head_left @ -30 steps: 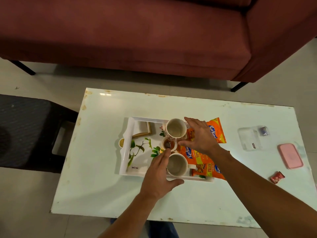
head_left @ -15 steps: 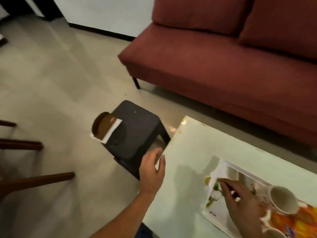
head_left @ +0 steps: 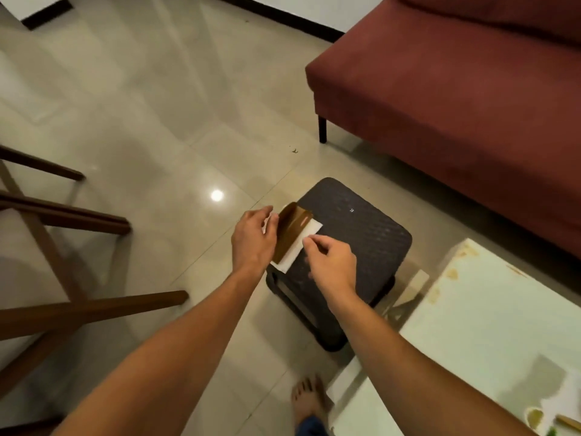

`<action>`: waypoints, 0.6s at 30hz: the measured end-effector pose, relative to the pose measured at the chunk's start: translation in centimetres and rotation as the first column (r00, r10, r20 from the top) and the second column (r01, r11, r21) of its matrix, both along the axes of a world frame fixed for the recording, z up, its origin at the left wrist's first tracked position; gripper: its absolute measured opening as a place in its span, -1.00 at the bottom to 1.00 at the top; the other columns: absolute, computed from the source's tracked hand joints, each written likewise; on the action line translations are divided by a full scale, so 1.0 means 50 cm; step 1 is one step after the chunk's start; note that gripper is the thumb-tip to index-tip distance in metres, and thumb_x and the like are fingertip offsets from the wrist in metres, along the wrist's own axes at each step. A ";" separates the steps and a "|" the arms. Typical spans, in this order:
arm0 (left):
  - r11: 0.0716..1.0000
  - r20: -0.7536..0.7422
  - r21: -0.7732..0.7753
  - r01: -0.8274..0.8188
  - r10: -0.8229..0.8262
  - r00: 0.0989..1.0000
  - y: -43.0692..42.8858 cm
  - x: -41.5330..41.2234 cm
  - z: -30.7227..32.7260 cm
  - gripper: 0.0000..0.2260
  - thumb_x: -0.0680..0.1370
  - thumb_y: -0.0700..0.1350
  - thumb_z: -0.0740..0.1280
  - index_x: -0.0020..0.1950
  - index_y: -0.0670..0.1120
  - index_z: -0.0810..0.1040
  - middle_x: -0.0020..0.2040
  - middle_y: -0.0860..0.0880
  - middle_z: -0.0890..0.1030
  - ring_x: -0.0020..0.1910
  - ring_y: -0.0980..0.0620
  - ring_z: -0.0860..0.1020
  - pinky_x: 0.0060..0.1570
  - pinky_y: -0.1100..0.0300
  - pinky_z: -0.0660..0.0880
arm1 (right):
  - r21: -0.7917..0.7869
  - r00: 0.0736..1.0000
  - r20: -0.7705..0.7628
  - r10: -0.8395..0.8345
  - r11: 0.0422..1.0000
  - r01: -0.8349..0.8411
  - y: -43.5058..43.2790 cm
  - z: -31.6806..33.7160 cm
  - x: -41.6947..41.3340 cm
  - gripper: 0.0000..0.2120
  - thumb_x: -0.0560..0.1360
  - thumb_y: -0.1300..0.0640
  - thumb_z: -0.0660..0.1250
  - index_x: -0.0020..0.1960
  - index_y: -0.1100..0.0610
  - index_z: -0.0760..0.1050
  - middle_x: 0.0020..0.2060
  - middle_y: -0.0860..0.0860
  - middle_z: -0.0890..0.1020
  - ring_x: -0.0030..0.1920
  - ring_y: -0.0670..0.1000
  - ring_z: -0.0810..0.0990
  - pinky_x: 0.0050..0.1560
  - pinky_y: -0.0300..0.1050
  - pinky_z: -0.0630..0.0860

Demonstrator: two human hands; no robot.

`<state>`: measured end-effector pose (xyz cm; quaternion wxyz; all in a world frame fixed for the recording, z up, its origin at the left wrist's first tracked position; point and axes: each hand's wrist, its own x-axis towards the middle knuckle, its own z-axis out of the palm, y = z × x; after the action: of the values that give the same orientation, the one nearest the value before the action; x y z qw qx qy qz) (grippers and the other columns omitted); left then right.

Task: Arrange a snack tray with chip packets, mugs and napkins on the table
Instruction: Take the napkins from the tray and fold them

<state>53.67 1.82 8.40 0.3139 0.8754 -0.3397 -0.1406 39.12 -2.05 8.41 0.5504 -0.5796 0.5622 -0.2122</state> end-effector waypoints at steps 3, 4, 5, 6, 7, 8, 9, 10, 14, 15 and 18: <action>0.996 0.012 0.079 0.038 -0.039 0.999 -0.026 0.046 -0.021 -0.66 0.65 0.11 0.23 0.35 0.02 0.58 0.25 -0.03 0.59 0.15 -0.01 0.58 0.15 0.10 0.57 | 0.030 0.998 -0.031 -0.047 0.998 0.048 -0.019 -0.019 0.090 -0.78 0.58 -0.05 0.36 0.10 0.03 0.70 -0.22 -0.14 0.69 -0.10 0.01 0.70 -0.01 0.10 0.68; 0.994 0.008 0.095 0.051 -0.052 0.999 -0.032 0.059 -0.028 -0.67 0.65 0.11 0.24 0.32 0.02 0.60 0.22 -0.04 0.61 0.11 0.00 0.59 0.11 0.13 0.57 | 0.034 0.997 -0.055 -0.058 0.998 0.060 -0.025 -0.027 0.110 -0.78 0.58 -0.06 0.36 0.07 0.03 0.70 -0.23 -0.15 0.67 -0.09 0.04 0.70 0.00 0.11 0.68; 0.992 -0.003 0.107 0.069 -0.069 0.998 -0.038 0.069 -0.035 -0.68 0.64 0.11 0.25 0.29 0.01 0.62 0.19 -0.04 0.63 0.07 0.00 0.61 0.08 0.13 0.58 | 0.038 0.994 -0.084 -0.064 0.997 0.067 -0.030 -0.033 0.126 -0.77 0.58 -0.07 0.35 0.06 0.03 0.70 -0.21 -0.13 0.68 -0.08 0.06 0.70 0.01 0.11 0.68; 0.989 -0.019 0.115 0.093 -0.091 0.996 -0.042 0.076 -0.041 -0.69 0.64 0.11 0.27 0.26 0.00 0.64 0.16 -0.04 0.66 0.04 0.00 0.63 0.07 0.11 0.60 | 0.041 0.991 -0.119 -0.068 0.996 0.073 -0.033 -0.040 0.137 -0.77 0.58 -0.08 0.35 0.04 0.02 0.70 -0.16 -0.09 0.71 -0.07 0.06 0.70 0.02 0.10 0.67; 0.986 -0.033 0.119 0.118 -0.115 0.993 -0.045 0.081 -0.046 -0.69 0.63 0.11 0.28 0.23 -0.01 0.66 0.12 -0.03 0.68 0.01 -0.01 0.65 0.06 0.08 0.63 | 0.043 0.985 -0.157 -0.072 0.996 0.080 -0.037 -0.046 0.145 -0.77 0.58 -0.09 0.35 0.03 0.02 0.70 -0.13 -0.05 0.73 -0.07 0.06 0.70 0.02 0.10 0.67; 0.983 -0.038 0.114 0.142 -0.139 0.990 -0.046 0.085 -0.050 -0.70 0.63 0.11 0.28 0.21 -0.01 0.67 0.09 -0.03 0.70 -0.02 -0.01 0.66 0.05 0.05 0.65 | 0.048 0.979 -0.188 -0.076 0.995 0.086 -0.038 -0.050 0.150 -0.77 0.58 -0.09 0.35 0.01 0.03 0.70 -0.12 -0.03 0.74 -0.09 0.05 0.70 0.02 0.09 0.68; 0.981 -0.037 0.107 0.163 -0.160 0.986 -0.047 0.089 -0.054 -0.70 0.63 0.12 0.28 0.19 -0.01 0.68 0.06 -0.02 0.71 -0.04 0.00 0.66 0.03 0.04 0.65 | 0.053 0.975 -0.206 -0.079 0.994 0.092 -0.040 -0.055 0.154 -0.77 0.58 -0.08 0.35 0.00 0.03 0.70 -0.12 -0.02 0.74 -0.09 0.03 0.70 0.02 0.07 0.68; 0.979 -0.032 0.098 0.181 -0.178 0.983 -0.046 0.093 -0.056 -0.70 0.63 0.12 0.28 0.18 -0.01 0.68 0.04 -0.02 0.71 -0.06 0.01 0.67 0.02 0.05 0.66 | 0.053 0.973 -0.219 -0.077 0.994 0.091 -0.041 -0.059 0.158 -0.76 0.59 -0.08 0.35 -0.01 0.04 0.70 -0.13 -0.01 0.74 -0.10 0.01 0.70 0.02 0.03 0.67; 0.954 0.072 0.098 0.282 -0.289 0.955 -0.038 0.105 -0.060 -0.71 0.64 0.08 0.27 0.18 -0.04 0.69 0.01 -0.05 0.71 -0.10 0.02 0.66 -0.04 0.08 0.66 | 0.028 0.965 -0.252 -0.066 0.997 0.075 -0.040 -0.052 0.163 -0.73 0.61 -0.04 0.31 -0.07 0.08 0.71 -0.18 -0.01 0.74 -0.17 -0.04 0.69 -0.14 -0.21 0.58; 0.945 0.112 0.099 0.312 -0.322 0.940 -0.036 0.104 -0.055 -0.72 0.64 0.06 0.28 0.16 -0.05 0.69 0.00 -0.06 0.71 -0.13 0.02 0.65 -0.06 0.09 0.66 | 0.026 0.966 -0.250 -0.064 0.997 0.073 -0.038 -0.045 0.161 -0.72 0.62 -0.02 0.30 -0.08 0.09 0.71 -0.20 0.00 0.73 -0.19 -0.05 0.68 -0.21 -0.26 0.53; 0.935 0.179 0.022 0.353 -0.351 0.919 -0.030 0.090 -0.024 -0.74 0.64 0.02 0.30 0.12 -0.09 0.71 -0.04 -0.06 0.71 -0.17 0.03 0.65 -0.13 0.16 0.64 | 0.011 0.978 -0.196 -0.069 0.997 0.073 -0.033 -0.011 0.141 -0.71 0.62 0.01 0.29 -0.14 0.09 0.69 -0.29 -0.04 0.69 -0.28 -0.09 0.64 -0.30 -0.30 0.45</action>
<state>58.17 0.34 7.18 0.2560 0.8075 -0.5192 -0.1130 46.19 -3.69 7.87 0.4898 -0.5722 0.6359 -0.1685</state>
